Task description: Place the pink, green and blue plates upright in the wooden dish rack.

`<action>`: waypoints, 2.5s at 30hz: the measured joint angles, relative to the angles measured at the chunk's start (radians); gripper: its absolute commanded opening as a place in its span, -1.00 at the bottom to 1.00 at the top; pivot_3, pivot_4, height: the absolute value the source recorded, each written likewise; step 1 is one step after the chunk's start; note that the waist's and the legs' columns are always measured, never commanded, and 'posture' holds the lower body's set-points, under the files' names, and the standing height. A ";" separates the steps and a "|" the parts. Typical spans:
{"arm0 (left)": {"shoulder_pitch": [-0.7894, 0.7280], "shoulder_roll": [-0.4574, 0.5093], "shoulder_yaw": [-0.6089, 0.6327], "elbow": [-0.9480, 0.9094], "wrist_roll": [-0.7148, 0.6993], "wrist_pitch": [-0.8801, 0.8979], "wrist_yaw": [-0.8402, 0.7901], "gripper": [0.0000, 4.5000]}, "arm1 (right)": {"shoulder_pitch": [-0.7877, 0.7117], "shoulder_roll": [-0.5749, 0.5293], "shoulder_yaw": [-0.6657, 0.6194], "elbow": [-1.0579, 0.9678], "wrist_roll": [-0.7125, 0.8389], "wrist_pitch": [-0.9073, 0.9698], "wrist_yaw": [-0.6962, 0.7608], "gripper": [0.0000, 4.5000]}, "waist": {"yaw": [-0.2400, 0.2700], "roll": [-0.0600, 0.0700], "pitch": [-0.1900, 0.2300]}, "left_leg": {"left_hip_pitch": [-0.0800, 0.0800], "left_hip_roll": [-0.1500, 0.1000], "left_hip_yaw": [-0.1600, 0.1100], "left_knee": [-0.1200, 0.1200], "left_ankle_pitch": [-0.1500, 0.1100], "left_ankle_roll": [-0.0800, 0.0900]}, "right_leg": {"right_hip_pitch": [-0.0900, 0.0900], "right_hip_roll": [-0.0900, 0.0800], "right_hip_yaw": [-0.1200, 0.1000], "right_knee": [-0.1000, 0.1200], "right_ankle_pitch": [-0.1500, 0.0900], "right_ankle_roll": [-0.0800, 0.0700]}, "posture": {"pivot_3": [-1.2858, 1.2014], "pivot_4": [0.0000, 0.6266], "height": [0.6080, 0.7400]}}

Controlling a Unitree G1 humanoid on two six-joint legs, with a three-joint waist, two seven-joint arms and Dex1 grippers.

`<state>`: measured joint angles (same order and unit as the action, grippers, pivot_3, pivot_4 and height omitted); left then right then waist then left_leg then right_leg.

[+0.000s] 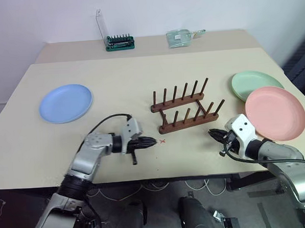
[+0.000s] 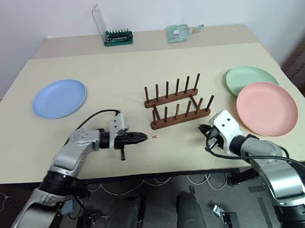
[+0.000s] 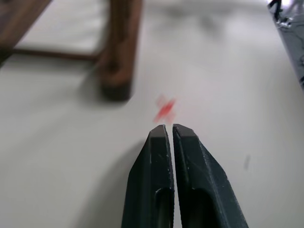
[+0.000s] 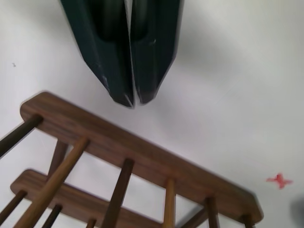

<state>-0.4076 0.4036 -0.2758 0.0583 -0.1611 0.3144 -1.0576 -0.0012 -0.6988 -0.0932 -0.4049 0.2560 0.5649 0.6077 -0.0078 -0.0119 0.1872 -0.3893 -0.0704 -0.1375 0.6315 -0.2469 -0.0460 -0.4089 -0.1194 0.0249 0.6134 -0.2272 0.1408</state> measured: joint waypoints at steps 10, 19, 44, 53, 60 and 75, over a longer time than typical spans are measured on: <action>-0.031 -0.092 -0.050 0.025 0.108 -0.001 0.203 -0.79 | -0.157 0.055 0.132 0.193 -0.187 -0.021 -0.141 -0.99 | -0.003 0.000 -0.001 | 0.002 0.000 0.000 0.001 0.000 0.000 | 0.001 0.000 0.000 0.001 0.000 0.000 | 0.03 -0.52 1.00; -0.096 -0.113 -0.026 0.142 0.149 -0.057 0.358 -0.79 | -0.297 0.139 0.204 0.355 -0.289 -0.097 -0.182 -0.99 | -0.010 0.000 -0.002 | 0.006 0.000 0.000 0.000 0.000 0.000 | 0.004 0.001 0.000 0.002 0.000 0.000 | 0.03 -0.52 1.00; -0.022 -0.102 0.024 -0.003 0.008 -0.133 0.227 -0.80 | -0.076 -0.029 -0.058 0.004 -0.205 0.040 -0.021 0.28 | -0.001 0.000 -0.001 | 0.000 0.000 0.000 0.000 0.000 0.000 | 0.000 0.000 0.000 0.001 0.000 0.000 | 0.03 -0.52 1.00; 0.008 -0.118 0.007 -0.080 -0.106 -0.063 0.103 -0.80 | 0.009 -0.041 -0.175 0.016 -0.263 0.165 -0.134 0.99 | -0.003 0.001 -0.001 | 0.000 0.000 0.001 0.000 0.000 0.000 | 0.000 0.000 0.000 0.001 0.000 -0.001 | 0.03 -0.52 1.00; -0.001 -0.124 0.006 -0.079 -0.107 -0.063 0.100 -0.80 | -0.001 -0.012 -0.127 0.117 -0.305 0.133 -0.209 0.38 | -0.003 0.001 -0.002 | 0.001 0.000 0.001 0.000 0.000 0.000 | 0.000 0.000 0.000 0.000 0.000 -0.001 | 0.03 -0.52 1.00; 0.004 -0.117 0.006 -0.079 -0.102 -0.065 0.121 -0.80 | -0.006 -0.110 -0.103 0.115 -0.349 0.090 -0.169 -0.99 | -0.003 0.001 -0.002 | 0.001 0.000 0.001 0.000 0.000 0.000 | 0.000 0.000 0.000 0.000 0.000 0.000 | 0.03 -0.52 1.00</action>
<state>-0.4032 0.2863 -0.2698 -0.0212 -0.2632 0.2498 -0.9367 -0.0077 -0.8086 -0.1967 -0.2899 -0.0928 0.6551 0.4383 -0.0110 -0.0109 0.1856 -0.3888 -0.0703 -0.1369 0.6317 -0.2468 -0.0462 -0.4086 -0.1193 0.0251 0.6136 -0.2271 0.1404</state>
